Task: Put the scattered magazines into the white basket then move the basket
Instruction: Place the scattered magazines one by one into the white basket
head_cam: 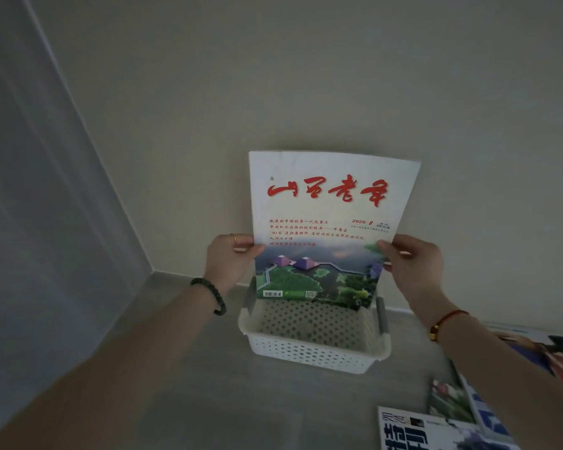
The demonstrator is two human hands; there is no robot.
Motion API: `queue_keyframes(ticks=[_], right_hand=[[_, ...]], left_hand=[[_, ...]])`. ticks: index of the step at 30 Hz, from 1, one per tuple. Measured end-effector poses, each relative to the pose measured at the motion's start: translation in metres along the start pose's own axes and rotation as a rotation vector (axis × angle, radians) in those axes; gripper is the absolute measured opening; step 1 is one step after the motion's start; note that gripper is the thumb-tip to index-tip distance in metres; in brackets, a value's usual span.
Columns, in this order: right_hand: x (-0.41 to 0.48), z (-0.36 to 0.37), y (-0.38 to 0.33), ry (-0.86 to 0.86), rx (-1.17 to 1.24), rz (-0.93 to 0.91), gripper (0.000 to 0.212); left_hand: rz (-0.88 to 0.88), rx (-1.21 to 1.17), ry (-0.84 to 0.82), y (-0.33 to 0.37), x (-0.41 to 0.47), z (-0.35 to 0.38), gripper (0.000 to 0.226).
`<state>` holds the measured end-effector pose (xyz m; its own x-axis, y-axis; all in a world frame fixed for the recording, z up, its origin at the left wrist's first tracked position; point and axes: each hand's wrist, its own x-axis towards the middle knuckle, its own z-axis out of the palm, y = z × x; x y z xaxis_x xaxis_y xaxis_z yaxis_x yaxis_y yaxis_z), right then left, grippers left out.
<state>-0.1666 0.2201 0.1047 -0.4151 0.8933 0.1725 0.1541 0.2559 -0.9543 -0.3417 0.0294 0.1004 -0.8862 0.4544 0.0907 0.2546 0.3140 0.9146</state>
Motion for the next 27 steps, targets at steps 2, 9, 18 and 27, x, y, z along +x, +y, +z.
queue_keyframes(ticks=[2, 9, 18, 27], right_hand=[[0.004, 0.009, 0.011, 0.016, -0.016, 0.02, 0.022], [0.006, 0.027, 0.053, 0.045, -0.086, 0.116, 0.007], [0.01, 0.036, 0.064, 0.059, -0.119, 0.1, 0.006], [0.015, 0.017, 0.057, -0.013, -0.193, 0.144, 0.023]], left_hand=[[-0.029, -0.006, 0.021, -0.014, 0.009, 0.01, 0.022], [-0.078, 0.041, 0.077, -0.054, 0.025, 0.036, 0.014], [-0.022, 0.045, 0.043, -0.065, 0.032, 0.048, 0.02], [-0.066, 0.06, 0.121, -0.058, 0.025, 0.049, 0.026]])
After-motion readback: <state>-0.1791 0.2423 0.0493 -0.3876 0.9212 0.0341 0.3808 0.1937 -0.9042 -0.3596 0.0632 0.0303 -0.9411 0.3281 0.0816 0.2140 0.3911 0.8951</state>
